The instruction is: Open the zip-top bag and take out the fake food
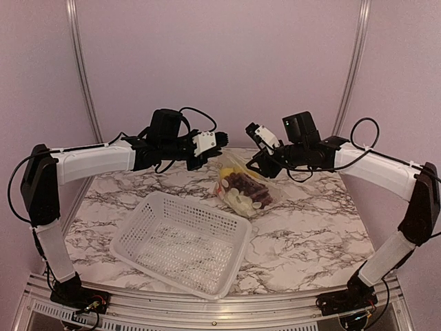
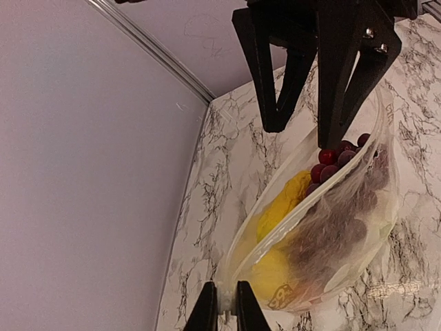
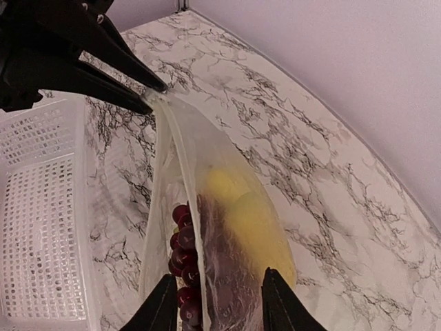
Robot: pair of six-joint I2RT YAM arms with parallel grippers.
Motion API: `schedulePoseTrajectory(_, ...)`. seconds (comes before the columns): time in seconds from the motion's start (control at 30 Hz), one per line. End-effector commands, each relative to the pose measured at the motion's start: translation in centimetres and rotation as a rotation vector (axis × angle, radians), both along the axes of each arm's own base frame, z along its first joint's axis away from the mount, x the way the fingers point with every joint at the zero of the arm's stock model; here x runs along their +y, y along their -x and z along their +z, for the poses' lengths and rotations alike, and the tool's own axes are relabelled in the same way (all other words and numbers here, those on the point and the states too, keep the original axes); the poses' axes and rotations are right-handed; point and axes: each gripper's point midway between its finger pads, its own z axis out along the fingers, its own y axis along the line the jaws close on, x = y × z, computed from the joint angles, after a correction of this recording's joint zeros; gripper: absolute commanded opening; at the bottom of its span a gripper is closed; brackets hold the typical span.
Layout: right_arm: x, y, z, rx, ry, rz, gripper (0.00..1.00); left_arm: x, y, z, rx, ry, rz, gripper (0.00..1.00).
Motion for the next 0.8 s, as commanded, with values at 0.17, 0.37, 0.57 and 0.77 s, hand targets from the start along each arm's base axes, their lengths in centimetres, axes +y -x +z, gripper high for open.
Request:
schedulePoseTrajectory(0.17,-1.1,-1.5,-2.5,0.030,0.104,-0.088,0.32,0.2,0.0,1.9,-0.053,0.039,0.016,0.02)
schedulePoseTrajectory(0.37,-2.8,-3.4,-1.1,0.057,0.011,-0.167,0.00,0.3,-1.6,2.1,-0.054,0.083,0.095,0.09)
schedulePoseTrajectory(0.57,-6.5,-4.8,3.6,0.015,-0.181,-0.276,0.00,0.4,-3.3,2.8,-0.002,0.193,0.201,0.53)
schedulePoseTrajectory(0.77,-11.6,-5.7,7.0,-0.010,-0.319,-0.437,0.00,0.7,-3.9,4.3,0.046,0.302,0.262,0.71)
